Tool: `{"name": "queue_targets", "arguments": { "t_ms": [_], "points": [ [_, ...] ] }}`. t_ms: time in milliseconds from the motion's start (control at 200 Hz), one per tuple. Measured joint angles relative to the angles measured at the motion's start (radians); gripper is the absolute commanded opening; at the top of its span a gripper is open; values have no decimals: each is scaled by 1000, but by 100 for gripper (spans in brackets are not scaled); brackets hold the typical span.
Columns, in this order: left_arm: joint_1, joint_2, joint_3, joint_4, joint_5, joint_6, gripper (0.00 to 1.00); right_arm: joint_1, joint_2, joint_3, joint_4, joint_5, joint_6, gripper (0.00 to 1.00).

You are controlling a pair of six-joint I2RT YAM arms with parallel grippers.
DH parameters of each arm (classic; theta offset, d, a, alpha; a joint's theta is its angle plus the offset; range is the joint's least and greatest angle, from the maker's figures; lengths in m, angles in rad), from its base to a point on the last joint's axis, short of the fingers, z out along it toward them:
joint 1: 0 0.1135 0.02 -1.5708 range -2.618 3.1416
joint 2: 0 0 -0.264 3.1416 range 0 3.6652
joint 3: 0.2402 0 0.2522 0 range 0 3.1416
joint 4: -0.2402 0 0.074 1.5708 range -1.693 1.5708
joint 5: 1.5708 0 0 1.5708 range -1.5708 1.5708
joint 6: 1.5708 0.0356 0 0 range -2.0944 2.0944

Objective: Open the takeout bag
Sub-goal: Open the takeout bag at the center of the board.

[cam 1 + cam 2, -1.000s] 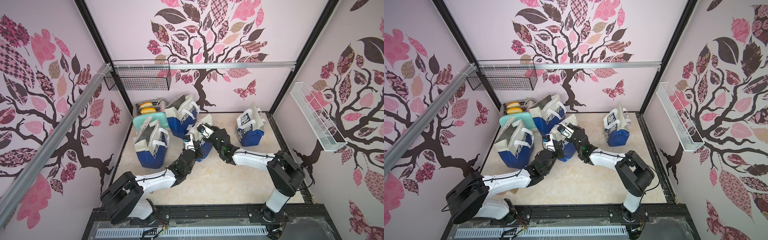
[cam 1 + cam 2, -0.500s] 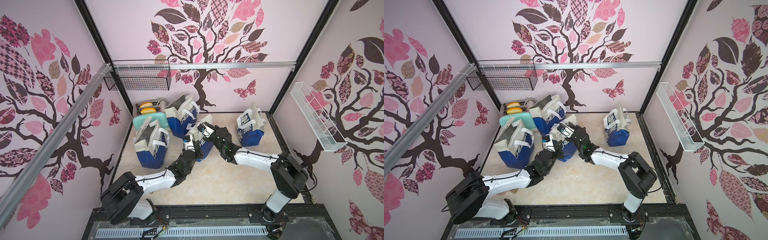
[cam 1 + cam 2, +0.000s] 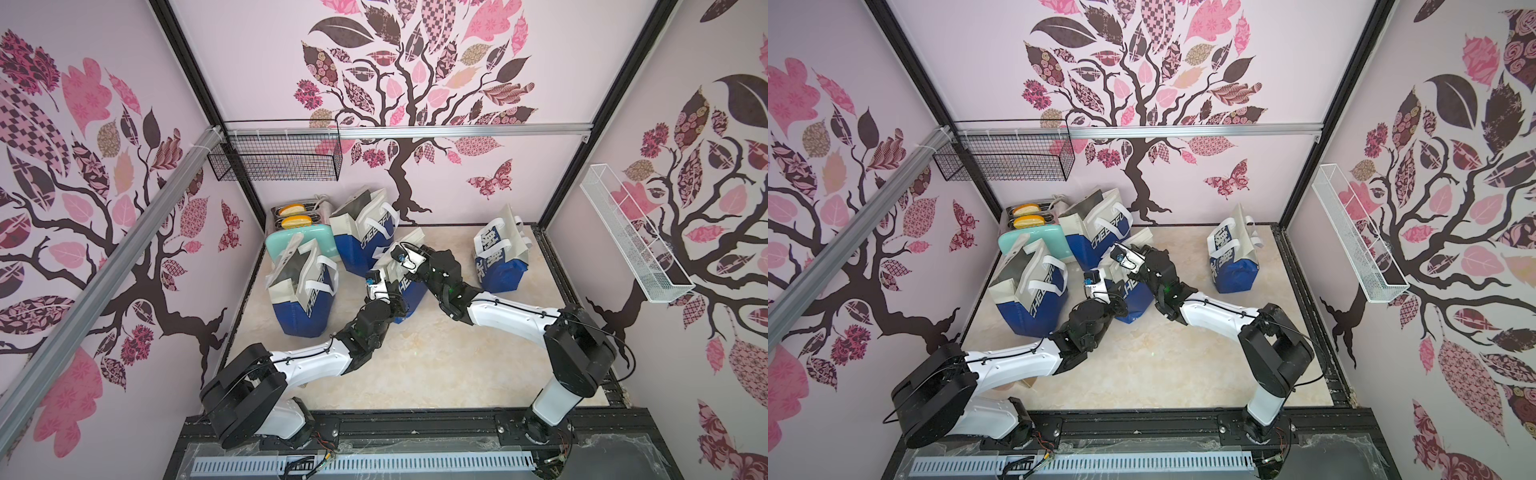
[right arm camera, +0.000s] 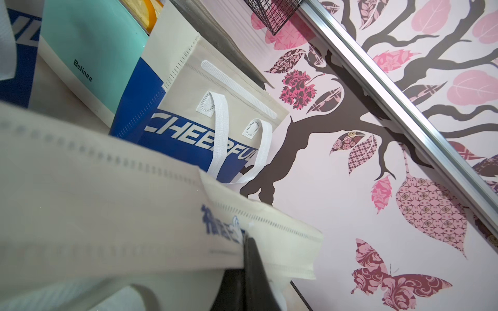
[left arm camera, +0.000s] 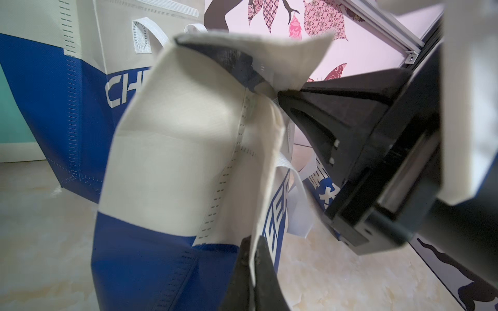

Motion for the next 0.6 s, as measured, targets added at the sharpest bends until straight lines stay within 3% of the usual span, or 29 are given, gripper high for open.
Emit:
{"name": "queue_targets", "arguments": {
  "t_ms": [300, 600],
  "points": [
    [4, -6, -2, -35, -11, -4, 0, 31, -45, 20, -104, 128, -185, 0],
    [4, -32, -20, -72, -34, -49, 0, 90, -3, 114, -143, 262, -490, 0]
  ]
}}
